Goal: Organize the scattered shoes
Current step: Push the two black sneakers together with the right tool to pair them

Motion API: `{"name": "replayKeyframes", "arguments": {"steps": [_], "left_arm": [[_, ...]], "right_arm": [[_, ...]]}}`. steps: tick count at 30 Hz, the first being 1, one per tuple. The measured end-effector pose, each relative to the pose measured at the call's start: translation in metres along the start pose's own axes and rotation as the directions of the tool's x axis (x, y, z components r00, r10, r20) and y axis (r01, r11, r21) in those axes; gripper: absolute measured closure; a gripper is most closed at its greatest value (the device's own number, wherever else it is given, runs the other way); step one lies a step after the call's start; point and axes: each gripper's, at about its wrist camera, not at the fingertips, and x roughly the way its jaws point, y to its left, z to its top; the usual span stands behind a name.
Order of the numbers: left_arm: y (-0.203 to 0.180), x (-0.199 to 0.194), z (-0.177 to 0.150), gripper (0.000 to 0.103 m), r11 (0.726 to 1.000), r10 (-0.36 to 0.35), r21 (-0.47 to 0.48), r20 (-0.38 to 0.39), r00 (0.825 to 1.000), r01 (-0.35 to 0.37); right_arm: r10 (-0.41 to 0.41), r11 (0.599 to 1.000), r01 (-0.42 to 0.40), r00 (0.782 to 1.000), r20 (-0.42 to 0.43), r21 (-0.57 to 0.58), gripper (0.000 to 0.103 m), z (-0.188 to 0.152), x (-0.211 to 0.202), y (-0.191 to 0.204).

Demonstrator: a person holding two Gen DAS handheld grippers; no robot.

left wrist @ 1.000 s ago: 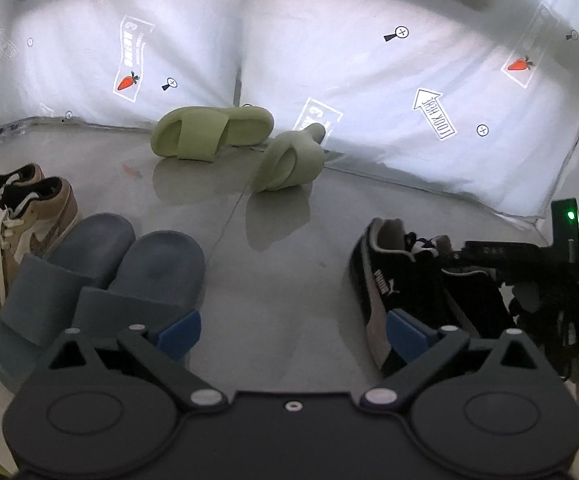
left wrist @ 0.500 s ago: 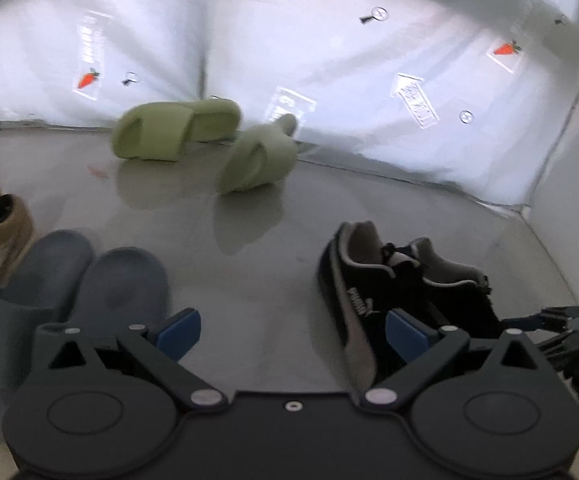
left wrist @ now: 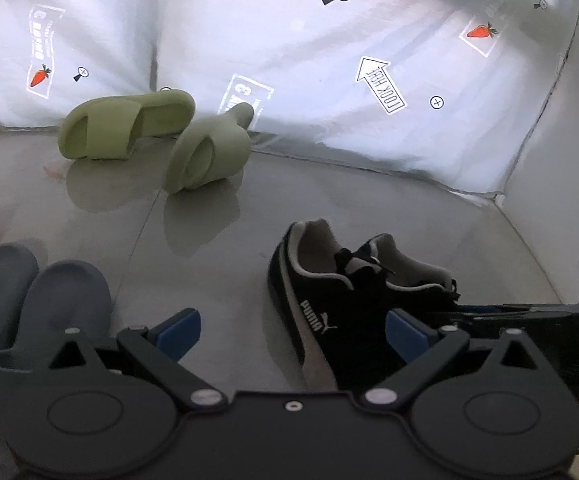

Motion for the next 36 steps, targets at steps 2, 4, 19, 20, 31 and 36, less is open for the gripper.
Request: {"name": "replayKeyframes", "arguments": {"steps": [2,4,19,20,31,36], "left_arm": [[-0.002,0.000,0.000,0.003,1.000,-0.001,0.005,0.002,1.000,0.001],[-0.004,0.000,0.001,0.003,1.000,-0.002,0.004,0.004,1.000,0.002],[-0.021,0.025,0.003,0.003,0.999,0.011,0.053,-0.042,0.999,-0.009],[-0.021,0.025,0.003,0.003,0.999,0.011,0.051,-0.041,0.999,-0.009],[-0.016,0.023,0.004,0.003,0.999,0.020,0.038,-0.028,0.999,-0.019],[-0.004,0.018,0.003,0.003,0.999,0.035,0.005,-0.013,0.999,-0.035]], "right_arm": [[-0.037,0.992,0.037,0.999,0.006,-0.122,0.026,-0.002,-0.009,0.003],[-0.073,0.977,0.078,0.997,0.031,-0.199,0.024,-0.007,-0.017,0.004],[0.049,0.996,-0.049,0.999,-0.007,-0.072,0.050,-0.019,-0.008,-0.012],[0.042,0.997,-0.043,0.999,-0.008,-0.061,0.050,-0.017,-0.005,-0.007],[0.076,0.997,-0.076,0.995,0.058,0.001,0.049,0.009,0.000,-0.010],[0.146,0.981,-0.157,0.985,0.096,0.118,0.025,0.030,0.024,-0.047]]}}
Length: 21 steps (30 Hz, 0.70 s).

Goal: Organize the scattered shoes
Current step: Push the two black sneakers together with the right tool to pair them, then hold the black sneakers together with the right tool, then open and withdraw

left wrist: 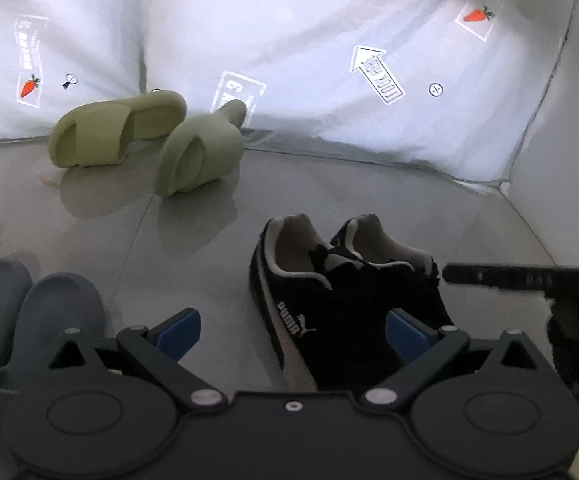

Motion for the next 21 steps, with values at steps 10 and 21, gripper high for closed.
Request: {"name": "replayKeyframes", "arguments": {"steps": [10,21], "left_arm": [[0.021,-0.009,-0.001,0.003,0.997,0.030,-0.076,0.015,0.999,-0.029],[0.056,-0.041,-0.012,0.003,0.992,0.050,-0.118,0.062,0.997,-0.042]], "right_arm": [[0.124,0.989,-0.120,0.992,-0.035,0.089,0.033,-0.019,0.032,0.019],[0.102,0.993,-0.095,0.991,-0.092,0.076,0.034,-0.059,0.034,0.086]]}}
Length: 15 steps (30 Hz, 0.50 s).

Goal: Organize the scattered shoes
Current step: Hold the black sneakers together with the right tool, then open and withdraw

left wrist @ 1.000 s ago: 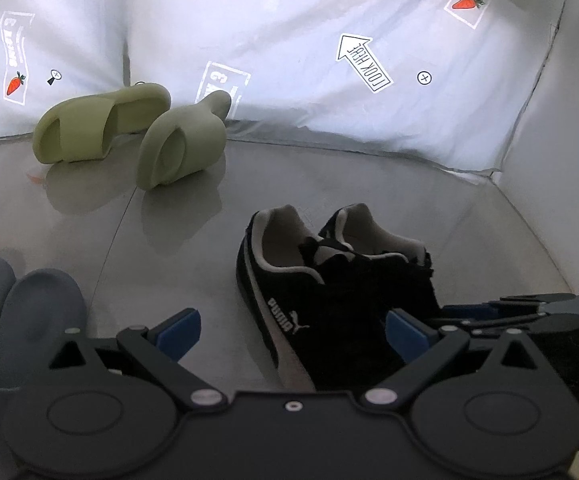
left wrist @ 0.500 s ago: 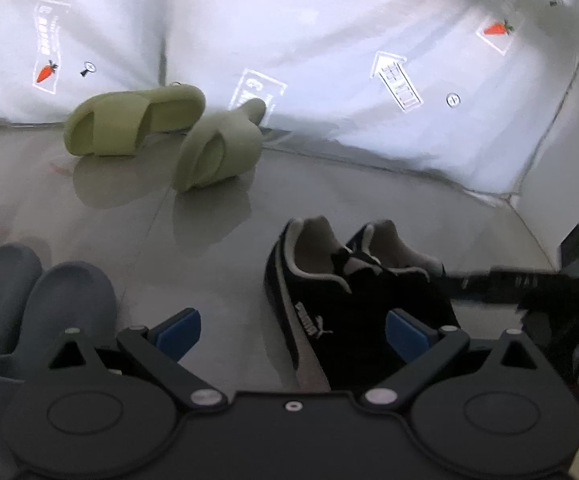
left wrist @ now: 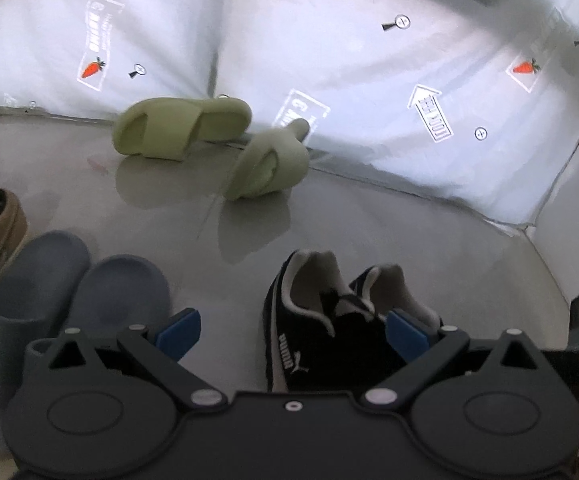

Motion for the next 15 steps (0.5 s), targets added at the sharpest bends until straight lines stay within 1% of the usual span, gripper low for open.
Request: {"name": "replayKeyframes", "arguments": {"steps": [5,11,15], "left_arm": [[0.026,-0.009,-0.002,0.003,0.999,-0.053,0.012,0.001,0.999,0.053],[0.050,-0.021,-0.007,0.003,0.993,-0.114,0.033,0.012,0.993,0.114],[0.065,-0.029,-0.013,0.003,0.987,-0.150,0.062,0.011,0.989,0.149]], "right_arm": [[-0.019,1.000,0.019,1.000,-0.015,-0.006,0.034,-0.015,0.012,0.034],[-0.058,0.996,0.058,0.998,-0.004,0.071,0.034,-0.045,0.021,0.073],[-0.114,0.986,0.111,0.993,0.017,0.128,0.034,-0.065,0.015,0.091]]}}
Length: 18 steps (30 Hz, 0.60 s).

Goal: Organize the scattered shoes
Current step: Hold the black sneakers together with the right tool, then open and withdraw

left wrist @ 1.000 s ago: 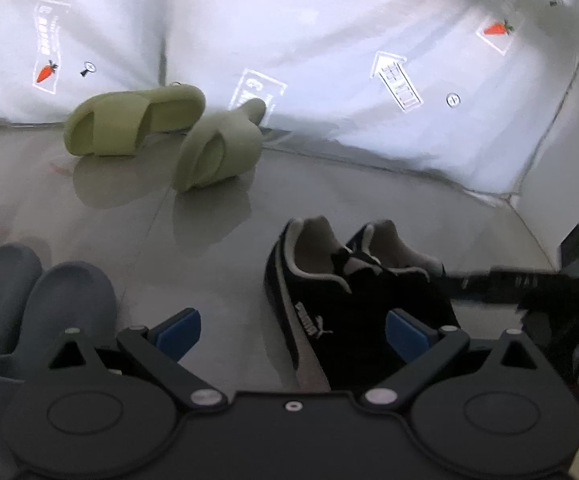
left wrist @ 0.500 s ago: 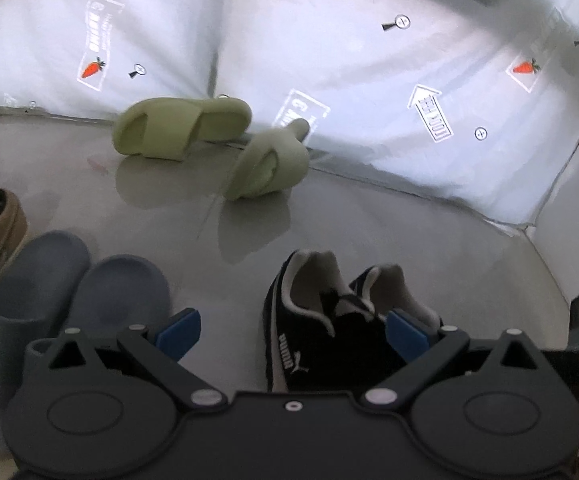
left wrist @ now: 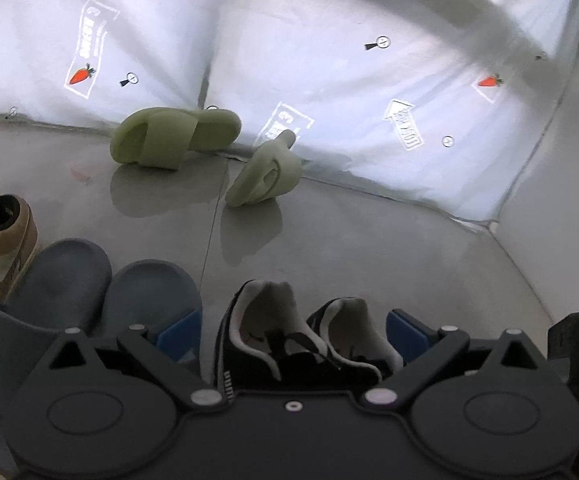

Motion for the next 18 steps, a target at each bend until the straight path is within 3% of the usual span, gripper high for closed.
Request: {"name": "replayKeyframes", "arguments": {"steps": [7,12,18], "left_arm": [[0.030,-0.014,-0.006,0.003,0.999,-0.048,0.006,-0.004,0.999,0.048],[0.042,-0.026,-0.005,0.003,0.998,-0.054,0.021,0.027,0.998,0.053],[0.057,-0.034,-0.001,0.003,1.000,-0.021,0.009,0.076,0.997,0.020]], "right_arm": [[-0.057,0.997,0.055,0.998,0.034,0.044,0.033,-0.019,-0.008,0.011],[-0.062,0.988,0.046,0.993,0.103,0.150,0.032,-0.034,-0.023,0.004],[-0.116,0.986,0.107,0.991,0.062,0.129,0.036,-0.020,-0.009,0.009]]}}
